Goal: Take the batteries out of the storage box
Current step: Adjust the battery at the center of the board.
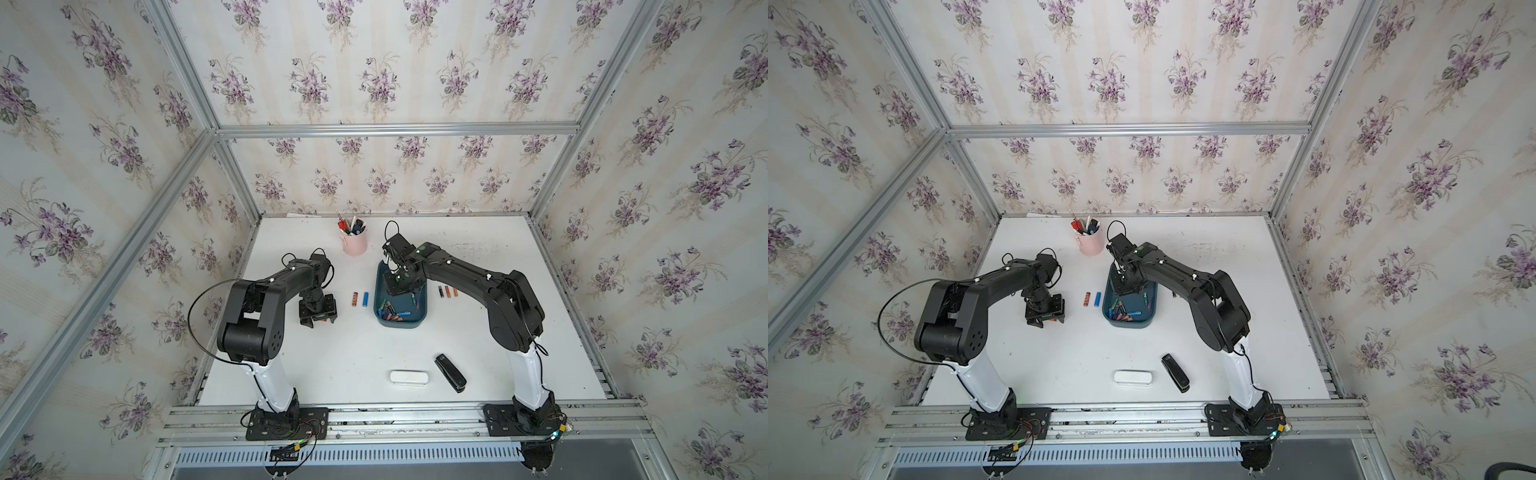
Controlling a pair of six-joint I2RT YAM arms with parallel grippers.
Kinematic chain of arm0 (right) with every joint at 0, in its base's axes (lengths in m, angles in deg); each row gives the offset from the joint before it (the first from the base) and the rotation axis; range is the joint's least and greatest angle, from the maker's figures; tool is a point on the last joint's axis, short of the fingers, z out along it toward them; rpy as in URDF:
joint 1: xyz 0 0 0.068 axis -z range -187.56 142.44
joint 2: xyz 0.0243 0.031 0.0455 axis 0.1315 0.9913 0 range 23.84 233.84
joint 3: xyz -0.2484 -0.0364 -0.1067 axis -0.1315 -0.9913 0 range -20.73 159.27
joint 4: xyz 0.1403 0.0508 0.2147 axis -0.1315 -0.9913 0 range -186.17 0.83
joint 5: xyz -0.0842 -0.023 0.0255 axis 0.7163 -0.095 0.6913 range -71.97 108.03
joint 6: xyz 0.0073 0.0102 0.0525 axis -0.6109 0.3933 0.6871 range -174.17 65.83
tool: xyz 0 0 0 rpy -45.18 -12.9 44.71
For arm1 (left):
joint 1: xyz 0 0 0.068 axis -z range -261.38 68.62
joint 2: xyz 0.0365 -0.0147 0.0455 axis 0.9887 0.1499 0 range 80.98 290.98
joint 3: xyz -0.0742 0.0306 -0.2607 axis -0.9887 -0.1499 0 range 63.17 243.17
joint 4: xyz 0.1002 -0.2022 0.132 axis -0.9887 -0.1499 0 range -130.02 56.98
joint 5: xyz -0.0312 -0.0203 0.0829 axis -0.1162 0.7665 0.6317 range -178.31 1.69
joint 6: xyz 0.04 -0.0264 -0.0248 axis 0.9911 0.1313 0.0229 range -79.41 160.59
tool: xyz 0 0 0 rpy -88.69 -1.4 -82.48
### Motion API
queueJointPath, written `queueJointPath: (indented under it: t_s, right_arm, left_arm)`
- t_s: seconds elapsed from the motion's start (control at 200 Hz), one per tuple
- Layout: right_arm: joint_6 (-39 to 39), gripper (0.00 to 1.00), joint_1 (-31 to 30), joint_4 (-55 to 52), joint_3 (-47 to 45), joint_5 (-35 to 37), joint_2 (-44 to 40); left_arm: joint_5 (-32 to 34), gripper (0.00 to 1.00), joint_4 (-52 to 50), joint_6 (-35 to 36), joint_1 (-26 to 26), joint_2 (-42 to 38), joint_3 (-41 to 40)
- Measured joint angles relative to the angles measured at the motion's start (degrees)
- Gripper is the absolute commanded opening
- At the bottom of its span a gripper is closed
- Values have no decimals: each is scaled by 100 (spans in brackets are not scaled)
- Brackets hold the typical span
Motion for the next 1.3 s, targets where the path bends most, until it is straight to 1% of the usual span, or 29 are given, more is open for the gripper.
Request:
queueJointPath:
  t_s: [0.075,0.125,0.24,0.604,0.799,0.849,0.884,0.894,0.909,1.059,1.304]
  right_arm:
    - [-44,28,7,-35,2,2,0]
    - [-44,28,11,-57,2,20,0]
    - [-59,28,17,-74,13,22,0]
    - [-98,28,48,-96,76,39,31]
    - [-138,28,63,-120,116,39,57]
    - [-146,28,66,-116,120,42,57]
    - [-149,28,76,-118,120,42,57]
    - [-151,28,76,-118,120,42,57]
    - [-153,27,79,-118,120,42,57]
    - [-195,27,81,-116,131,39,66]
    - [-208,27,81,-114,109,42,66]
  left_arm:
    - [-2,69,-68,28,-13,87,107]
    - [-2,74,-94,46,-33,142,181]
    - [17,78,-120,66,-76,262,352]
    - [57,77,-118,136,-170,542,750]
    - [66,60,-116,133,-170,651,887]
    - [66,56,-109,133,-181,651,887]
    - [68,56,-101,133,-184,640,868]
    - [68,53,-94,133,-186,638,859]
    - [72,51,-79,133,-186,627,846]
    - [107,41,31,142,-181,535,719]
    - [101,32,-26,197,-175,612,881]
